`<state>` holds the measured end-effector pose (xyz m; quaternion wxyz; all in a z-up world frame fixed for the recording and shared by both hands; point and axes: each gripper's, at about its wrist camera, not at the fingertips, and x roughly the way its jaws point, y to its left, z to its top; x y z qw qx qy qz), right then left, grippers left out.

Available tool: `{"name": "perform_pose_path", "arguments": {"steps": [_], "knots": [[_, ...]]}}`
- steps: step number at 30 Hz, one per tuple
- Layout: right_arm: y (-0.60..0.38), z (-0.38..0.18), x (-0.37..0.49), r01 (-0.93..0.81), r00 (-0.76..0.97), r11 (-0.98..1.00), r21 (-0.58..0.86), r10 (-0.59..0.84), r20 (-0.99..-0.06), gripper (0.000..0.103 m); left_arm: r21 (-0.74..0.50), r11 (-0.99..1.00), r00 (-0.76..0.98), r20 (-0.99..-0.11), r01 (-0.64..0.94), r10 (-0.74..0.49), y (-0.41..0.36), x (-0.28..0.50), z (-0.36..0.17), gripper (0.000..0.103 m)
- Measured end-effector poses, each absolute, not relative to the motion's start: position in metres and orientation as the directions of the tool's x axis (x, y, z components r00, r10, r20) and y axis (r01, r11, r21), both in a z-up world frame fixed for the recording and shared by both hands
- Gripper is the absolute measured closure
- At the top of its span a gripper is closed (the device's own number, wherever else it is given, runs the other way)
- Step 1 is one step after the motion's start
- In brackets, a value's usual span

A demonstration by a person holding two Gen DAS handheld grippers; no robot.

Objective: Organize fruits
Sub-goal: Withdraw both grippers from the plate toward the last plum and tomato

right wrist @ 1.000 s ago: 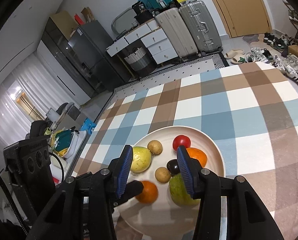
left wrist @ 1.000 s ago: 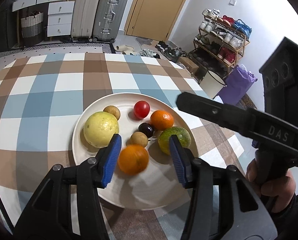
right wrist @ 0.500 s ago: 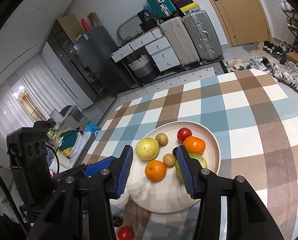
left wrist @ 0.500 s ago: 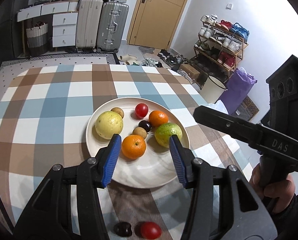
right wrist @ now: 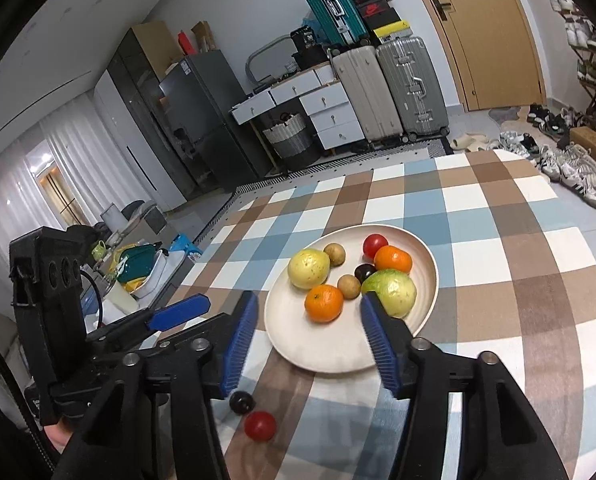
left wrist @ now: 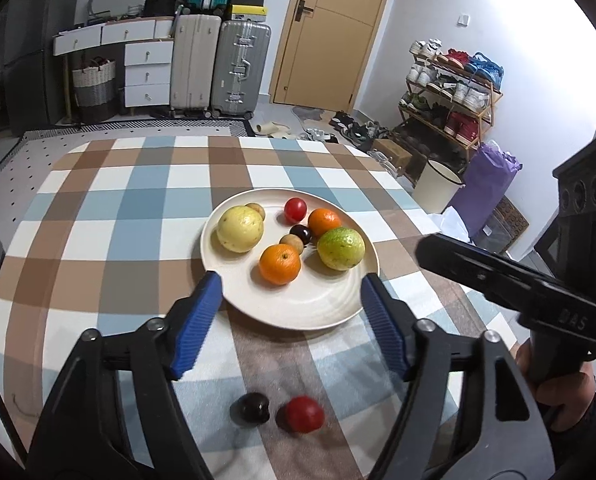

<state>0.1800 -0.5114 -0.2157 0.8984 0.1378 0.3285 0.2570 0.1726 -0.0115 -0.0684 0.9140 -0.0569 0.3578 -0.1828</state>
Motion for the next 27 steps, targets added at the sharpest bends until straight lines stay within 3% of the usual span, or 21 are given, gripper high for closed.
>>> {"name": "perform_pose_path", "arguments": {"steps": [4, 8, 15, 27], "knots": [[-0.509, -0.214, 0.165, -0.389, 0.661, 0.831, 0.398, 0.553, -0.507, 0.035, -0.223, 0.939, 0.696, -0.630, 0.263, -0.345, -0.004, 0.157, -0.068, 0.020], [-0.508, -0.213, 0.149, -0.404, 0.674, 0.830, 0.385, 0.555, -0.488, 0.022, -0.201, 0.950, 0.703, -0.639, 0.240, -0.313, 0.001, 0.143, -0.070, 0.016], [-0.502, -0.220, 0.131, -0.422, 0.680, 0.834, 0.357, 0.551, -0.483, 0.017, -0.165, 0.966, 0.738, -0.622, 0.201, -0.260, 0.007, 0.117, -0.071, 0.002], [-0.488, -0.246, 0.110, -0.414, 0.670, 0.856, 0.311, 0.518, -0.533, 0.013, -0.145, 0.978, 0.742, -0.637, 0.151, -0.209, 0.022, 0.094, -0.088, 0.001]]}}
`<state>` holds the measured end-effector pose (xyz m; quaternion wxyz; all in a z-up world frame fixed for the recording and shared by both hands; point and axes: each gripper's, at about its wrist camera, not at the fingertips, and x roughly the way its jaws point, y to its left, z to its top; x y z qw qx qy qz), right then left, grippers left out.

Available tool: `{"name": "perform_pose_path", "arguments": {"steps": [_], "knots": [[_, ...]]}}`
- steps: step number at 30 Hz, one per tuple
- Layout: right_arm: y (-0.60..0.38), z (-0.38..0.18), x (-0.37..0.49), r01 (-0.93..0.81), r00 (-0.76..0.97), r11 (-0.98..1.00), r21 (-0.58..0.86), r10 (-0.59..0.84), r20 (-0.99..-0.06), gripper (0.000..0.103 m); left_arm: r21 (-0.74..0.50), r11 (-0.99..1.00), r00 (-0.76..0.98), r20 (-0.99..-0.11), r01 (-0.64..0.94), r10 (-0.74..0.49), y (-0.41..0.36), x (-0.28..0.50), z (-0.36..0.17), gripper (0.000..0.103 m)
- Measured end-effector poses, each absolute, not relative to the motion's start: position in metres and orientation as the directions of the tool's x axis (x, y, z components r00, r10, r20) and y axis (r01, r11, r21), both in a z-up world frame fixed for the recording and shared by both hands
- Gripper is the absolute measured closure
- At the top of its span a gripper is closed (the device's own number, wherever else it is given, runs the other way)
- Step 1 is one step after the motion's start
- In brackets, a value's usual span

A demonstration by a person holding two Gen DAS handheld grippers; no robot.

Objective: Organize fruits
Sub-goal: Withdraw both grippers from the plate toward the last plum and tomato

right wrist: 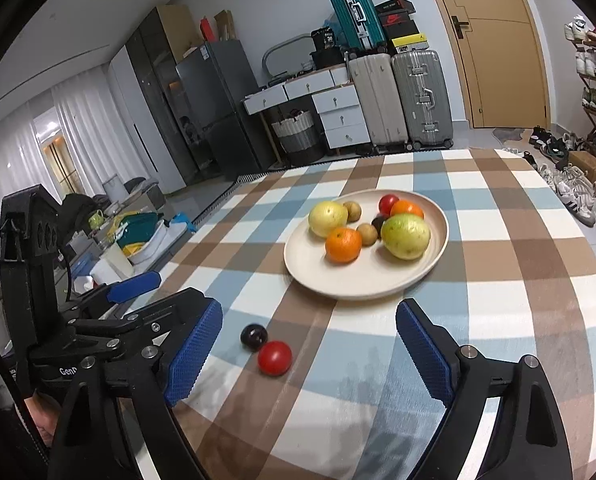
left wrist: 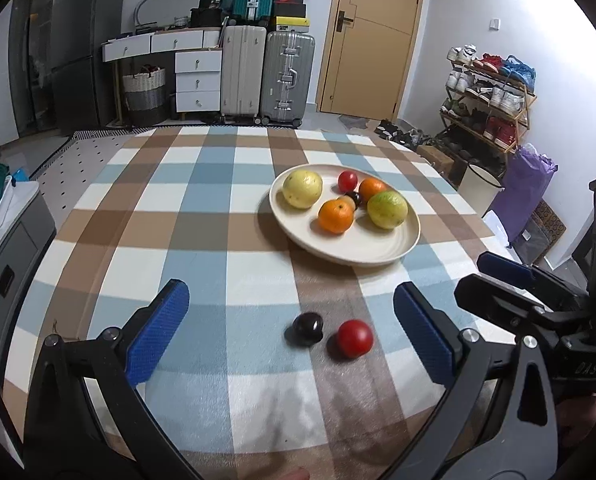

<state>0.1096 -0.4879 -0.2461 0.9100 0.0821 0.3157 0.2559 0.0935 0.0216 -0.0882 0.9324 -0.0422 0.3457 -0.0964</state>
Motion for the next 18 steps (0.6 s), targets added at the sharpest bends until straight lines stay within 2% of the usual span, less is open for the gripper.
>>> {"name": "perform_pose_path", "arguments": {"steps": [18], "knots": [[-0.452, -0.284, 0.109, -0.422, 0.591, 0.875, 0.237, 0.464, -0.660, 0.013, -0.189, 0.978, 0.703, -0.684, 0.084, -0.193, 0.054, 0.086, -0.131, 0.001]]}}
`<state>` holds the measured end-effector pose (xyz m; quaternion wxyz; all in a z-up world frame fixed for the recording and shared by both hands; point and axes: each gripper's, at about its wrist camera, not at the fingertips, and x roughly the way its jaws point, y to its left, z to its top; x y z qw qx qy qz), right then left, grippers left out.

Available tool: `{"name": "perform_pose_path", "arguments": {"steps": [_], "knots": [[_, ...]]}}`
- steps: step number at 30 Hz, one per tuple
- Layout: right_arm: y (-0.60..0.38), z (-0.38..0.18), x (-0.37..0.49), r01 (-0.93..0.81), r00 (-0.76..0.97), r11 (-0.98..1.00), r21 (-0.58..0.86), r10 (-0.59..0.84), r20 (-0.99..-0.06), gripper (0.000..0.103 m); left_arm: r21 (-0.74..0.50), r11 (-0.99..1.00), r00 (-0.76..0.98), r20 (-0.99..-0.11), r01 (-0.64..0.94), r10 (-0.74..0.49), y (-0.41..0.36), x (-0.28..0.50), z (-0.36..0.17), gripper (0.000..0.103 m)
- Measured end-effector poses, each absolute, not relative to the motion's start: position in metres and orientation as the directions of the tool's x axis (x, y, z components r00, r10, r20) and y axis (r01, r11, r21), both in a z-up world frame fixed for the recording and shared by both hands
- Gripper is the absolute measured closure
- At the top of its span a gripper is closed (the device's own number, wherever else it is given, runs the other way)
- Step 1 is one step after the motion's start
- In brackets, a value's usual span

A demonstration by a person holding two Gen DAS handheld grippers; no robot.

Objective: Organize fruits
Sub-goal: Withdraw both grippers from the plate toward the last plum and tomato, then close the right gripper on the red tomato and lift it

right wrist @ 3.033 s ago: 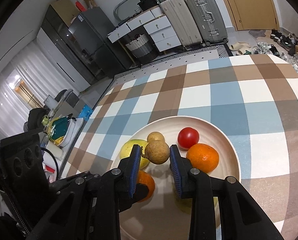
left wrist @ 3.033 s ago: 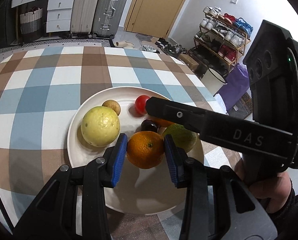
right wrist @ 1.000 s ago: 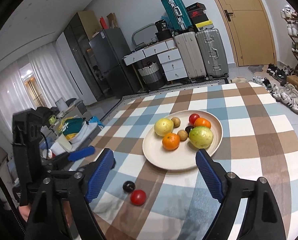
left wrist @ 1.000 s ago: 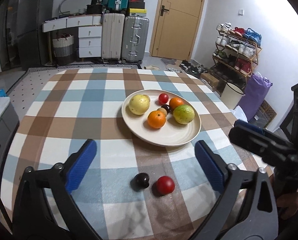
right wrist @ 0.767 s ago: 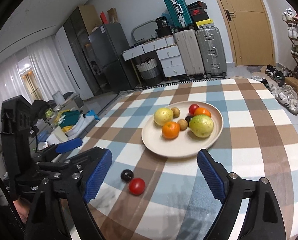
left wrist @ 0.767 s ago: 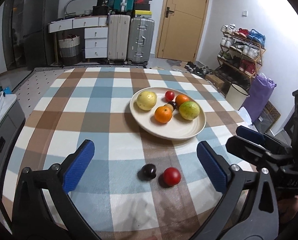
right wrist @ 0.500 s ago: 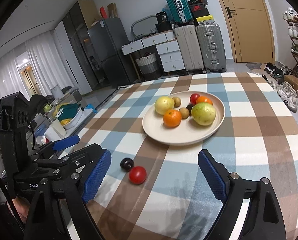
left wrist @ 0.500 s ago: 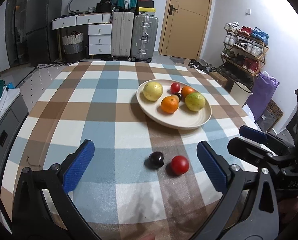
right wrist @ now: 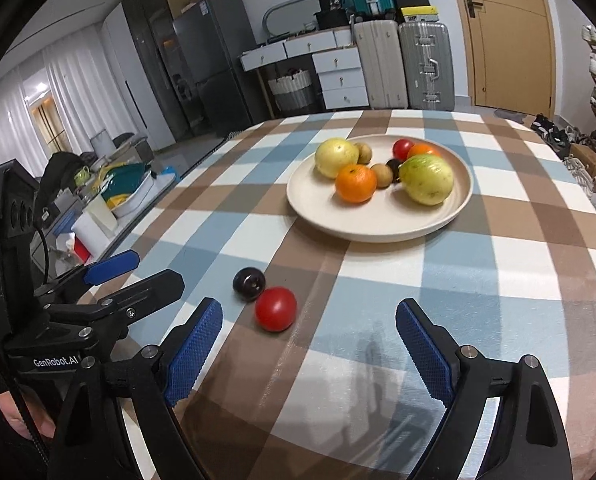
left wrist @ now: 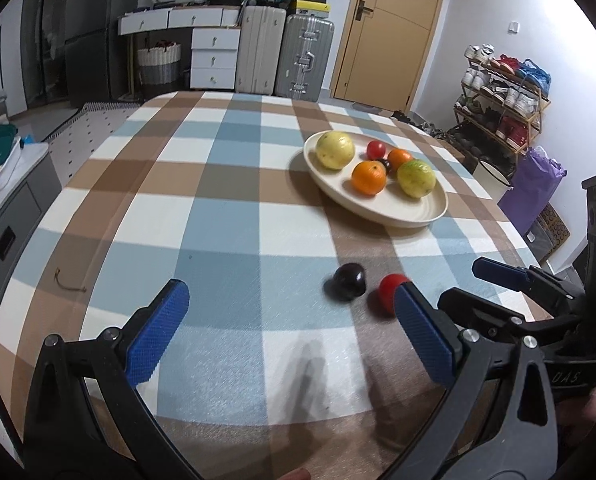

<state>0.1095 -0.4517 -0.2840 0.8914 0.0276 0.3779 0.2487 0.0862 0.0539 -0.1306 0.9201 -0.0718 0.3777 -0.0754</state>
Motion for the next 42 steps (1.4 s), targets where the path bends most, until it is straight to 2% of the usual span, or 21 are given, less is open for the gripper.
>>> {"name": "perform_pose_path", "arguments": {"steps": [7, 19, 23, 25, 27, 29, 42], "knots": [[-0.440, -0.294, 0.117, -0.433, 0.550, 0.867, 0.246, 0.470, -0.690, 0.013, -0.195, 0.978, 0.703, -0.685, 0.074, -0.190, 0.067, 0.083, -0.136, 0.001], [-0.418, -0.304, 0.127, -0.451, 0.495, 0.858, 0.247, 0.471, -0.730, 0.030, -0.246, 0.968, 0.695, -0.688, 0.047, -0.209, 0.088, 0.085, -0.143, 0.001], [-0.414, -0.306, 0.128, -0.459, 0.484, 0.855, 0.241, 0.468, -0.740, 0.043, -0.250, 0.967, 0.694, -0.689, 0.044, -0.210, 0.091, 0.085, -0.145, 0.001], [-0.413, -0.308, 0.130, -0.456, 0.484, 0.859, 0.232, 0.458, -0.746, 0.052, -0.249, 0.968, 0.691, -0.692, 0.041, -0.208, 0.092, 0.086, -0.145, 0.001], [-0.412, -0.310, 0.132, -0.455, 0.472, 0.857, 0.241, 0.462, -0.751, 0.067, -0.251, 0.967, 0.687, -0.695, 0.043, -0.211, 0.093, 0.086, -0.146, 0.001], [-0.414, -0.310, 0.134, -0.451, 0.469, 0.853, 0.262, 0.476, -0.744, 0.074, -0.243, 0.969, 0.684, -0.699, 0.046, -0.208, 0.093, 0.087, -0.146, 0.001], [-0.447, -0.302, 0.131, -0.410, 0.509, 0.842, 0.349, 0.529, -0.679, 0.074, -0.220, 0.969, 0.642, -0.728, 0.115, -0.242, 0.070, 0.102, -0.147, 0.001]]}}
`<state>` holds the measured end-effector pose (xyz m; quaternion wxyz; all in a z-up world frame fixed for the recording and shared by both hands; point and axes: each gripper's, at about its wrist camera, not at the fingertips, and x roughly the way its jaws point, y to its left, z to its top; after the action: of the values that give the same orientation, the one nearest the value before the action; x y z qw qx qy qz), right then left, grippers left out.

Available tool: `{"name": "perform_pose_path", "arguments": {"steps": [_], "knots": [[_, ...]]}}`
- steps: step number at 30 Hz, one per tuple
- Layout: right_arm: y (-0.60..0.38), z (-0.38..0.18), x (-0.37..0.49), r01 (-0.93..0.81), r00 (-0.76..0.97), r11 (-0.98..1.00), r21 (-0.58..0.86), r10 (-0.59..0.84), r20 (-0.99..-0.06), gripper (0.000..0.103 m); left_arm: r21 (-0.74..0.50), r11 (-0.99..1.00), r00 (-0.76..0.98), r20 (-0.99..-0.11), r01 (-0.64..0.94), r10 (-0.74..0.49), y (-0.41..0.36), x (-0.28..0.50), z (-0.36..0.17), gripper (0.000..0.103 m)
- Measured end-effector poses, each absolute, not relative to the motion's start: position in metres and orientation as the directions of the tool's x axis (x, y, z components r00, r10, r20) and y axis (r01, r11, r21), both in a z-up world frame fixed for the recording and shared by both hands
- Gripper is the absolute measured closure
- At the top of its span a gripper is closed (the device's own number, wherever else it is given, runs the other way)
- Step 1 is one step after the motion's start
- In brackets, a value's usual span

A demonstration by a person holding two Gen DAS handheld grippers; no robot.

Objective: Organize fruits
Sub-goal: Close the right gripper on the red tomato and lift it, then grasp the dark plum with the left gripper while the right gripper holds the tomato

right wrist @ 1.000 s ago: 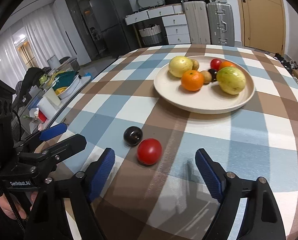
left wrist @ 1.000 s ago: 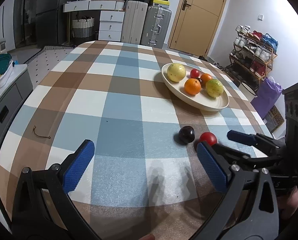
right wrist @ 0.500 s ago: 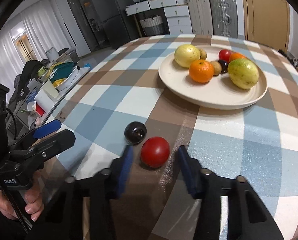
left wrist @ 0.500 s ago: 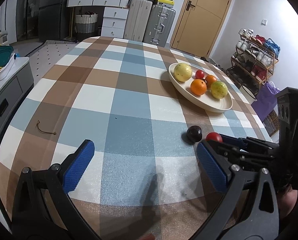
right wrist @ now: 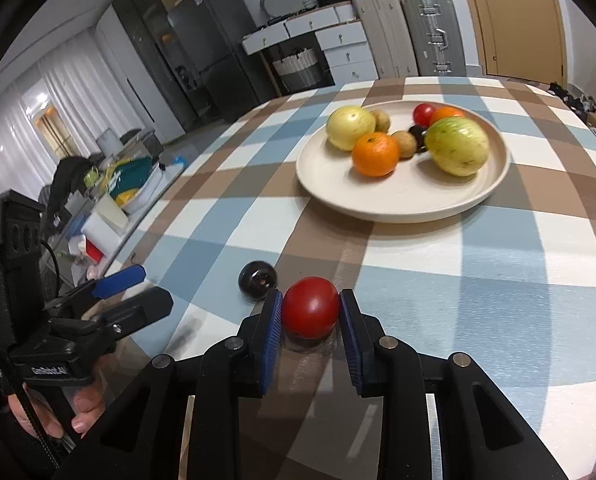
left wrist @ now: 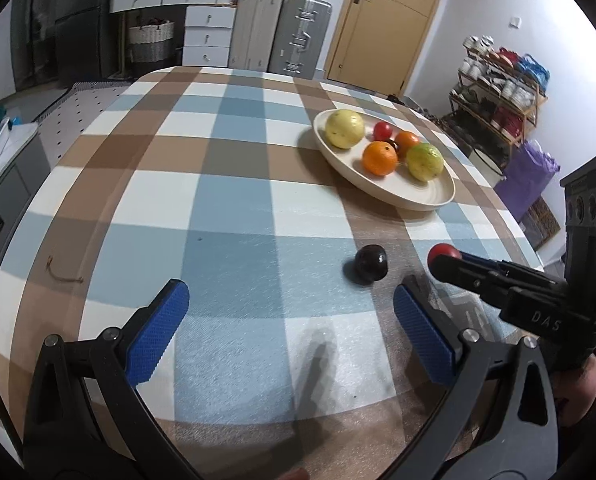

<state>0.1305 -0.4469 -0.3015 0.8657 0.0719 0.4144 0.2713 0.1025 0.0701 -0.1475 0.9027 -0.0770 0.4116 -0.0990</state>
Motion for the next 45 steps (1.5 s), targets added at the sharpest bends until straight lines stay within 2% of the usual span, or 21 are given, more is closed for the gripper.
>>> {"name": "perform_pose_path", "arguments": {"steps": [23, 28, 31, 32, 33, 34, 36, 37, 45], "knots": [[-0.483, -0.282, 0.123, -0.424, 0.582, 0.830, 0.364, 0.557, -0.592, 0.074, -0.174, 0.957, 0.547, -0.790, 0.233, -0.277, 0.020, 0.145, -0.162, 0.001], [-0.491, -0.276, 0.119, -0.428, 0.619, 0.832, 0.352, 0.554, -0.556, 0.074, -0.168, 0.953, 0.525, -0.804, 0.251, -0.280, 0.012, 0.152, -0.167, 0.006], [-0.495, -0.274, 0.120, -0.425, 0.625, 0.833, 0.356, 0.554, -0.551, 0.074, -0.172, 0.951, 0.520, -0.805, 0.257, -0.286, 0.008, 0.157, -0.168, 0.014], [-0.496, -0.275, 0.120, -0.424, 0.626, 0.833, 0.356, 0.553, -0.550, 0.074, -0.174, 0.950, 0.518, -0.804, 0.261, -0.290, 0.008, 0.157, -0.168, 0.023], [-0.497, -0.275, 0.121, -0.424, 0.625, 0.832, 0.358, 0.555, -0.549, 0.074, -0.181, 0.946, 0.514, -0.804, 0.270, -0.300, 0.006, 0.159, -0.169, 0.036], [-0.498, -0.275, 0.121, -0.423, 0.625, 0.832, 0.360, 0.555, -0.549, 0.074, -0.188, 0.941, 0.510, -0.801, 0.282, -0.313, 0.005, 0.159, -0.169, 0.044], [-0.499, -0.274, 0.120, -0.422, 0.627, 0.833, 0.359, 0.554, -0.548, 0.074, -0.198, 0.928, 0.499, -0.797, 0.314, -0.339, 0.001, 0.159, -0.168, 0.074], [-0.499, -0.274, 0.121, -0.422, 0.628, 0.833, 0.357, 0.553, -0.548, 0.074, -0.207, 0.922, 0.490, -0.797, 0.328, -0.354, -0.001, 0.160, -0.169, 0.081], [-0.504, -0.272, 0.121, -0.422, 0.636, 0.831, 0.362, 0.556, -0.535, 0.074, -0.250, 0.902, 0.481, -0.779, 0.351, -0.403, -0.007, 0.162, -0.162, 0.082]]}}
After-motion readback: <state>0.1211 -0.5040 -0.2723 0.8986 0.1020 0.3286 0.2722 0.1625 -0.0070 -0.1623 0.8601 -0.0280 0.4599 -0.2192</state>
